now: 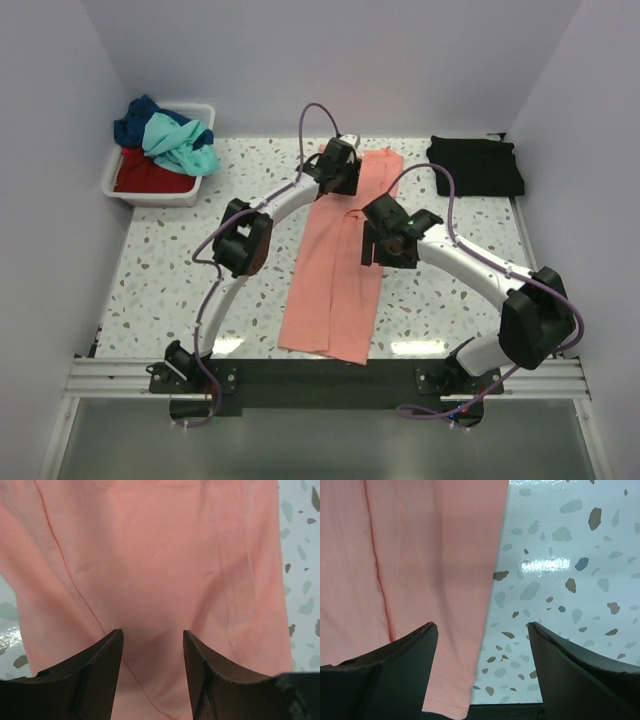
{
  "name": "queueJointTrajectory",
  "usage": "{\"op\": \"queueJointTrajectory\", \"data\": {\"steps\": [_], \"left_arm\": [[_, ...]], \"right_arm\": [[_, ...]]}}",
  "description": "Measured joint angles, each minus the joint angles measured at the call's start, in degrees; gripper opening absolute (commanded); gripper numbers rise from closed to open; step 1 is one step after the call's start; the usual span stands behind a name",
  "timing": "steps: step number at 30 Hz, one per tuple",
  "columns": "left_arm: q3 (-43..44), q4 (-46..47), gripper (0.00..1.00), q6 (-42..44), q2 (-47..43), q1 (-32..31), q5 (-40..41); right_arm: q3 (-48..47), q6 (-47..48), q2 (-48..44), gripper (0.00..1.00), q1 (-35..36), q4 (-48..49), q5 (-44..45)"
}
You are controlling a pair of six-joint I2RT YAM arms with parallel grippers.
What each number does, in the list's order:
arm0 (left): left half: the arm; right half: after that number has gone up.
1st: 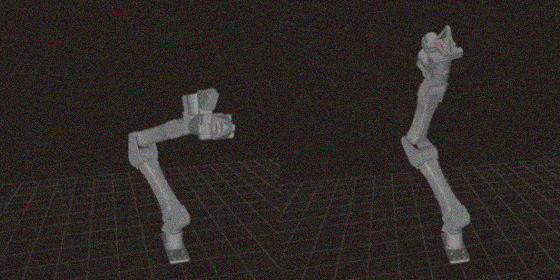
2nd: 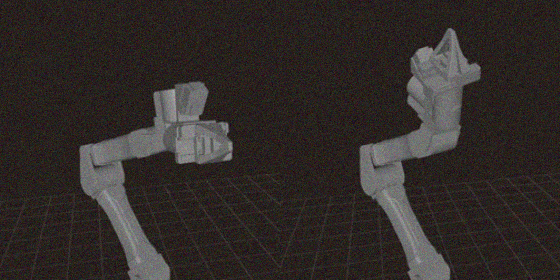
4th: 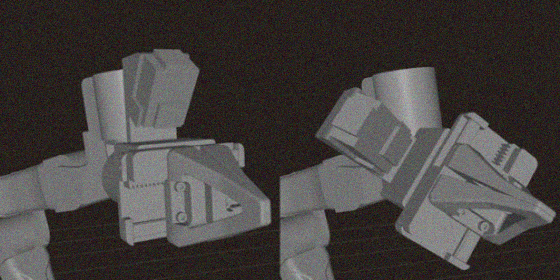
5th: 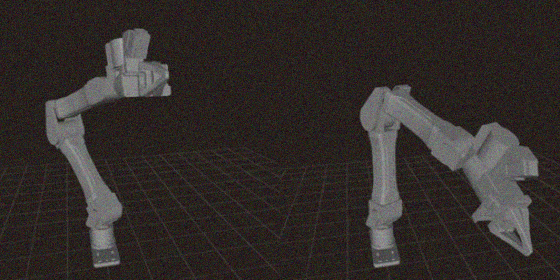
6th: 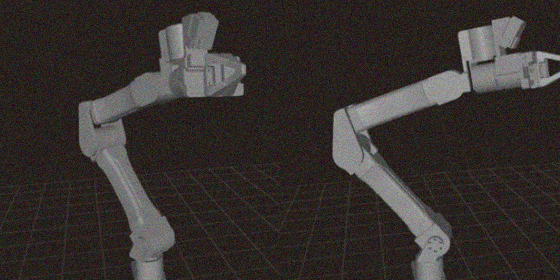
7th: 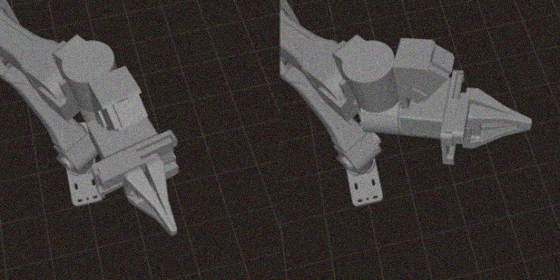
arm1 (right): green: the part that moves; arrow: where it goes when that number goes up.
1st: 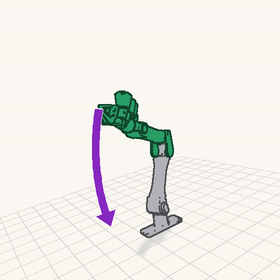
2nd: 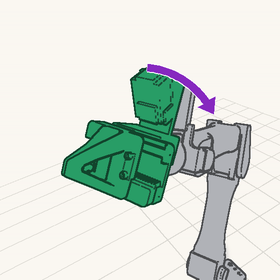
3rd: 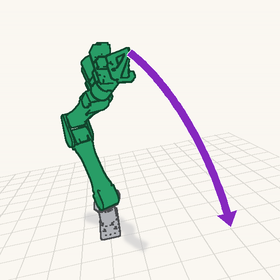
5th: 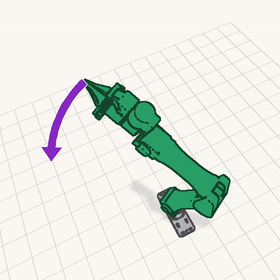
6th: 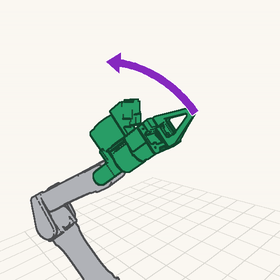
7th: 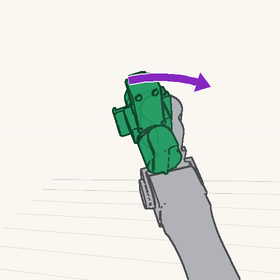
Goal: Fold and stack the t-shirts
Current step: Fold the tshirt
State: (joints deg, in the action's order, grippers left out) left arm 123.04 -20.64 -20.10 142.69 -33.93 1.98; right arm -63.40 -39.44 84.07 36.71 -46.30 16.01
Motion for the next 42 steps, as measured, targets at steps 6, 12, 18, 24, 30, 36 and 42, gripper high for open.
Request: {"op": "queueJointTrajectory", "data": {"steps": [6, 12, 18, 24, 30, 36, 42], "left_arm": [[3.8, 0.2, 0.56, 1.0, 4.8, -0.7, 7.7], [5.5, -1.1, 0.56, 0.5, 6.2, -1.5, 17.0], [7.6, -3.6, 0.55, -1.9, 7.3, -1.2, 25.5], [7.7, -4.9, 0.55, -3.5, 7.4, -0.3, 30.1], [7.1, -4.0, 0.55, -3.0, 7.4, 1.2, 30.7], [-1.8, 5.5, 0.57, -0.5, 3.8, 1.7, 29.1], [-11.4, 10.2, 0.59, 2.4, -2.1, 1.8, 28.3]], "right_arm": [[0.0, -0.5, -1.4, 0.77, -0.5, -0.5, 0.0], [0.0, -0.5, -2.3, 0.77, -0.8, -0.9, -0.2], [0.0, -0.3, -2.2, 0.77, -0.8, -0.9, -0.6], [-0.2, 0.1, -1.5, 0.77, -0.9, -0.9, -0.9], [-0.2, 0.4, -1.5, 0.77, -1.0, -0.8, -1.6], [-0.2, 1.1, -0.8, 0.77, -1.1, -0.4, -2.0], [-0.1, 2.2, -0.8, 0.77, -1.1, 1.8, -2.0]]}}
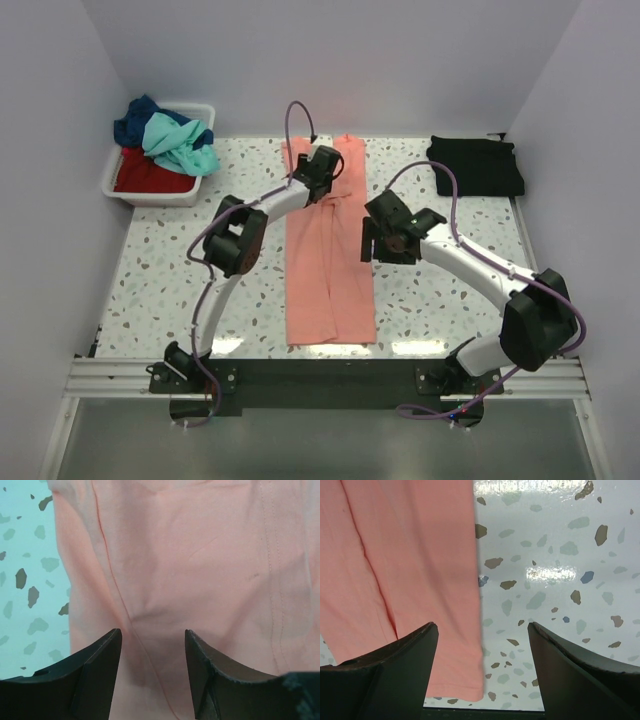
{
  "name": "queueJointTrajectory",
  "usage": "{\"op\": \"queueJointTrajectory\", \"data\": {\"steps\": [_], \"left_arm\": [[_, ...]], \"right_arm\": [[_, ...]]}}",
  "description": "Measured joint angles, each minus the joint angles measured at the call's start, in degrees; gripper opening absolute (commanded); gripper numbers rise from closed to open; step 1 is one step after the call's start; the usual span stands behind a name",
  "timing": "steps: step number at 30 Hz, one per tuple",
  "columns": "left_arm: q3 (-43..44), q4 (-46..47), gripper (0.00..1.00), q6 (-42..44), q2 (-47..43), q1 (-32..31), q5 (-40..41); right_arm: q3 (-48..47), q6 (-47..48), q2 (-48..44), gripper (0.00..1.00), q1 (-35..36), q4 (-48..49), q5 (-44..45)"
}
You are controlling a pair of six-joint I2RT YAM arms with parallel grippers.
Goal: Fold and stack the t-shirts
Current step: Fold the tshirt
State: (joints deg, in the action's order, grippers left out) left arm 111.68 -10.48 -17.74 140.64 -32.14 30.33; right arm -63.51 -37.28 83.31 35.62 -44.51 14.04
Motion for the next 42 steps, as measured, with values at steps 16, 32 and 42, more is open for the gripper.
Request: {"op": "queueJointTrajectory", "data": {"steps": [16, 32, 42], "left_arm": [[-26.3, -9.1, 0.74, -5.4, -34.9, 0.2, -3.7], [-63.7, -13.2, 0.69, -19.9, -68.8, -2.4, -20.2], [-75.1, -14.9, 0.63, -27.2, -74.0, -11.1, -26.9]], "right_arm": [[-3.2, 3.9, 4.3, 0.68, 0.0, 1.6, 3.0], [23.4, 4.2, -12.9, 0.68, 0.0, 9.4, -6.9], [30.2, 3.1, -16.2, 0.65, 0.3, 14.1, -14.1]]}}
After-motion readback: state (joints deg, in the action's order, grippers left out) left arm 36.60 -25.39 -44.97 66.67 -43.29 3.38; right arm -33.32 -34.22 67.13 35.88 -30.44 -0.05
